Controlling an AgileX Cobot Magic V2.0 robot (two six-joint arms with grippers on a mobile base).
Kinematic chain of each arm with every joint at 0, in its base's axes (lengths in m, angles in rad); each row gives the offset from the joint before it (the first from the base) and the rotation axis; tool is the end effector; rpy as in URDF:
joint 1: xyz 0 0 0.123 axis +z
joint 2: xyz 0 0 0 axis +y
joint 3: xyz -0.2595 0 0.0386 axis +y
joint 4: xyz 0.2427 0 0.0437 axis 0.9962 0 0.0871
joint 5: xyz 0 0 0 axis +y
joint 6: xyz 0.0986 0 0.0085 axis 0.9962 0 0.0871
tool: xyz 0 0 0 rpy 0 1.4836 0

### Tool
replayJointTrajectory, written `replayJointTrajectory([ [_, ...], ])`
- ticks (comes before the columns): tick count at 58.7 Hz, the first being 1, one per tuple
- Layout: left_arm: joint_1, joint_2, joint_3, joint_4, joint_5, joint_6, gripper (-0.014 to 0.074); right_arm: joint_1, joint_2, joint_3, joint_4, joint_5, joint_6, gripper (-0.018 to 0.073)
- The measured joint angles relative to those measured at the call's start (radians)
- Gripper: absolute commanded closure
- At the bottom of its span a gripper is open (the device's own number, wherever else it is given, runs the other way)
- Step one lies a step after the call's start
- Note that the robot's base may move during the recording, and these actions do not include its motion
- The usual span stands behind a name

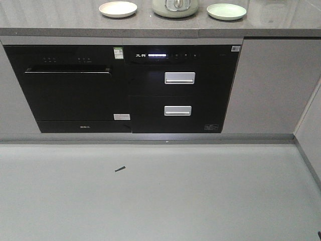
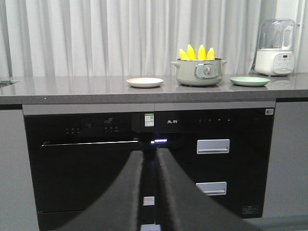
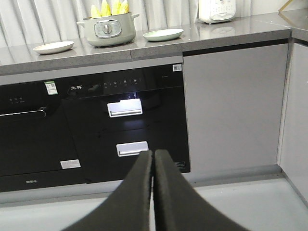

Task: Distribute corn equally
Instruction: 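Drive the base toward the counter with the pot and plates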

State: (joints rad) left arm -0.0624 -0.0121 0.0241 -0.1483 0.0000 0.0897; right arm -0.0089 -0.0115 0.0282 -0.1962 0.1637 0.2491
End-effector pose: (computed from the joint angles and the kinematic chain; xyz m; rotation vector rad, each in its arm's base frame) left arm 0.0818 -0.0051 0.2066 0.0028 1.4964 -0.0975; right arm 0.0819 -0.0039 0.1892 0.0775 1.6591 0.0089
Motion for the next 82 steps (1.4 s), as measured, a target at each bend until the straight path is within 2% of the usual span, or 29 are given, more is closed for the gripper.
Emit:
replayJointTrajectory([
  [82,0.0,0.0,0.0,0.0,0.0,0.0,0.0541,0.0,0.0,0.0,0.0,0.0,0.0,0.0561],
])
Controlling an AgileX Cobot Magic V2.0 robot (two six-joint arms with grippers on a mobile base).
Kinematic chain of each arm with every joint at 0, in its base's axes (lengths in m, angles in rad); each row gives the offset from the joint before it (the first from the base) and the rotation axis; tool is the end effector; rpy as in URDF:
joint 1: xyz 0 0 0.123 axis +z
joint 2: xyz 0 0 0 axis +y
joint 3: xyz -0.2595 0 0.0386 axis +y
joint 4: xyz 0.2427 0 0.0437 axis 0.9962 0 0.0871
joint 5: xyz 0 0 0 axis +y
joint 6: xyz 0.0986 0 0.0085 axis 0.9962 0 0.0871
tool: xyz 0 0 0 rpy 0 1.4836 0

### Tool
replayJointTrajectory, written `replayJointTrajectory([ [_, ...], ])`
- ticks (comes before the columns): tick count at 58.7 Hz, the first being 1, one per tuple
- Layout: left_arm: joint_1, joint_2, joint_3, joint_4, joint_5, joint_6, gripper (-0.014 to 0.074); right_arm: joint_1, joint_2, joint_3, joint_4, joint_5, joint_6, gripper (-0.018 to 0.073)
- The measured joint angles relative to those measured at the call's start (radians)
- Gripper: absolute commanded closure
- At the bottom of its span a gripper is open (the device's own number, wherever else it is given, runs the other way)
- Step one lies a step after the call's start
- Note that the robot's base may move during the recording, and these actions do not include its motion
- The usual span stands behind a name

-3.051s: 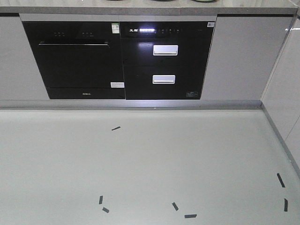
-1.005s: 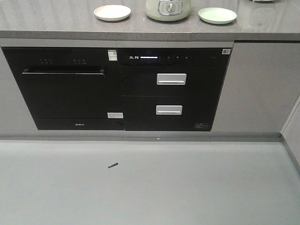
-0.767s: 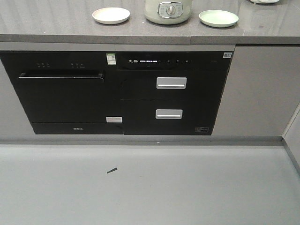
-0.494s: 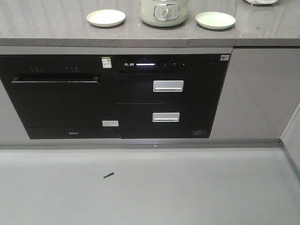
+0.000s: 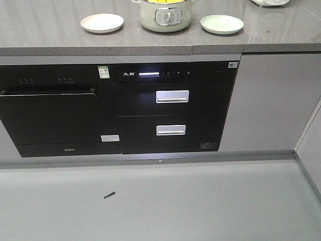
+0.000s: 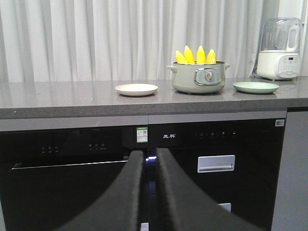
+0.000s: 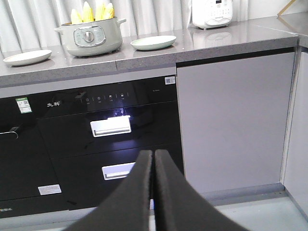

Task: Distribute corn equally
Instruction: 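Drive the base toward the counter with the pot and plates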

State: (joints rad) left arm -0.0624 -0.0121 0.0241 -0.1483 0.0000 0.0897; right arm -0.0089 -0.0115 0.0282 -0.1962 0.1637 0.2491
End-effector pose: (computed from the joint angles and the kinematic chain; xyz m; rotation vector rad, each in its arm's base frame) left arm 0.0818 -0.0051 0.2066 0.0028 1.4964 -0.0975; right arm 0.0819 -0.0039 0.1892 0.0775 1.6591 0.0089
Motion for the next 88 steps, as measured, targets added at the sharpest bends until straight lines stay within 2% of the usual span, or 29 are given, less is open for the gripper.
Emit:
replayJointTrajectory([
  [88,0.0,0.0,0.0,0.0,0.0,0.0,0.0541,0.0,0.0,0.0,0.0,0.0,0.0,0.0561],
])
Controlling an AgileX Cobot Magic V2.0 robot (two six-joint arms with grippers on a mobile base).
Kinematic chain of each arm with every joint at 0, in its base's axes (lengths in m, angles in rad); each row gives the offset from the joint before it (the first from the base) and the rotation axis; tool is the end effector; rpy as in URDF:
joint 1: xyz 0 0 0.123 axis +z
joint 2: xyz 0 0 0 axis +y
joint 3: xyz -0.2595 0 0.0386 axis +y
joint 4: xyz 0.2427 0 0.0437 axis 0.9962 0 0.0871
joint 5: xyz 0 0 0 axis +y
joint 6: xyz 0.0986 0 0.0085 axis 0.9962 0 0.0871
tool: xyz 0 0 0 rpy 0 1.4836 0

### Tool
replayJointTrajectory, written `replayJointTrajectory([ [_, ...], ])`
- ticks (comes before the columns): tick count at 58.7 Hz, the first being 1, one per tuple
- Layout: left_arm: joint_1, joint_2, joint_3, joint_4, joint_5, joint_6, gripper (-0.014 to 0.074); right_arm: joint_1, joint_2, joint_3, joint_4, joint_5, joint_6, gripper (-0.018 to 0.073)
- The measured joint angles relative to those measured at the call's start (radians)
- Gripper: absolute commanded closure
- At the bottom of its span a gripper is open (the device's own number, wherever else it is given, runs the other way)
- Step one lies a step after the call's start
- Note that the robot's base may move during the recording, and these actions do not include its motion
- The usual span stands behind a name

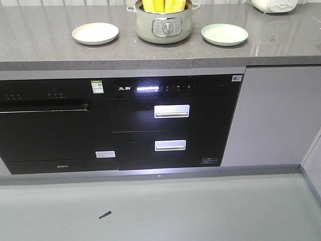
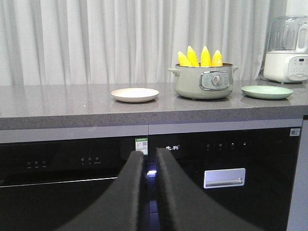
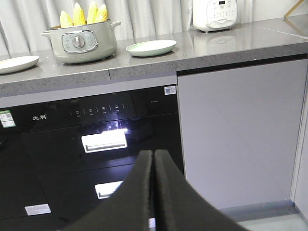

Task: Distribute corn equally
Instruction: 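Drive the base toward the counter with the pot and plates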

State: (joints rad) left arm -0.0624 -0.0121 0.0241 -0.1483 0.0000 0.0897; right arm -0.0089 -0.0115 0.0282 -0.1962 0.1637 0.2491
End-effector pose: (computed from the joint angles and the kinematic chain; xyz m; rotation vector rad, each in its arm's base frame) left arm 0.0818 -0.0051 0.2066 0.0028 1.4964 -0.0975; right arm 0.0819 -0.0039 0.1892 0.0775 1.6591 0.0089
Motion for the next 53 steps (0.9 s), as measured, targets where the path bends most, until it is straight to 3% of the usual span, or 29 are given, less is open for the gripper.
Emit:
replayJointTrajectory([
  [53,0.0,0.0,0.0,0.0,0.0,0.0,0.0541,0.0,0.0,0.0,0.0,0.0,0.0,0.0561],
])
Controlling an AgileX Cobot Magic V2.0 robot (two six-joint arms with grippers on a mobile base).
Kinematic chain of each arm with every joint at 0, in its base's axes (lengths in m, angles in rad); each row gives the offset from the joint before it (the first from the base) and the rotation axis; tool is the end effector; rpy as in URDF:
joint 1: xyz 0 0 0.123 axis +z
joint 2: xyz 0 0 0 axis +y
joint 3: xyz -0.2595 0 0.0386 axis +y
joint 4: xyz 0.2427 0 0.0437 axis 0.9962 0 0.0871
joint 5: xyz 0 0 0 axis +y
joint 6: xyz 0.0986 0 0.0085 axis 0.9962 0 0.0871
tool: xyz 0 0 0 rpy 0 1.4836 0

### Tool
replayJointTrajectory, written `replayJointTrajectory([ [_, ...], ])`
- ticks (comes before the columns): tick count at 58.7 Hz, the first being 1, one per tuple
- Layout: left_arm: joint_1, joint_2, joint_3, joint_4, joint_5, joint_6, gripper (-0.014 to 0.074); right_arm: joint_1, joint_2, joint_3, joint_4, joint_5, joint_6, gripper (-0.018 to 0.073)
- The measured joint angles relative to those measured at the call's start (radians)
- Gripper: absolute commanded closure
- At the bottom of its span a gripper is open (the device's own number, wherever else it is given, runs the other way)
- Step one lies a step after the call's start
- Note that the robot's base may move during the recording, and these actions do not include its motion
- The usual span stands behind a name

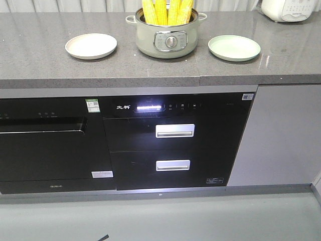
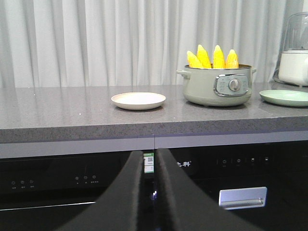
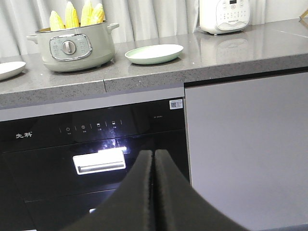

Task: Distribute corn equally
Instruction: 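Drive the base toward the counter with the pot and plates, then approach closer and align the base in front of the steamer pot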

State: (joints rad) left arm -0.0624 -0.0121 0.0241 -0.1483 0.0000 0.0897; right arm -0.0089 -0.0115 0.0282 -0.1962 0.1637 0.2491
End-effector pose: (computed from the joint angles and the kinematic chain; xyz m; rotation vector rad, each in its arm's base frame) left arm 0.0818 -0.0051 0.2066 0.0028 1.4964 -0.0975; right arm 0.0819 -0.0039 0.1892 0.0775 1.6591 0.0089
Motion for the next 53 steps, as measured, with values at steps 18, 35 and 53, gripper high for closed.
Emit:
replayJointTrajectory([
  [18,0.0,0.0,0.0,0.0,0.0,0.0,0.0541,0.0,0.0,0.0,0.0,0.0,0.0,0.0561],
  [35,0.0,0.0,0.0,0.0,0.0,0.0,0.0541,0.0,0.0,0.0,0.0,0.0,0.0,0.0561],
  [53,0.0,0.0,0.0,0.0,0.0,0.0,0.0541,0.0,0.0,0.0,0.0,0.0,0.0,0.0561],
])
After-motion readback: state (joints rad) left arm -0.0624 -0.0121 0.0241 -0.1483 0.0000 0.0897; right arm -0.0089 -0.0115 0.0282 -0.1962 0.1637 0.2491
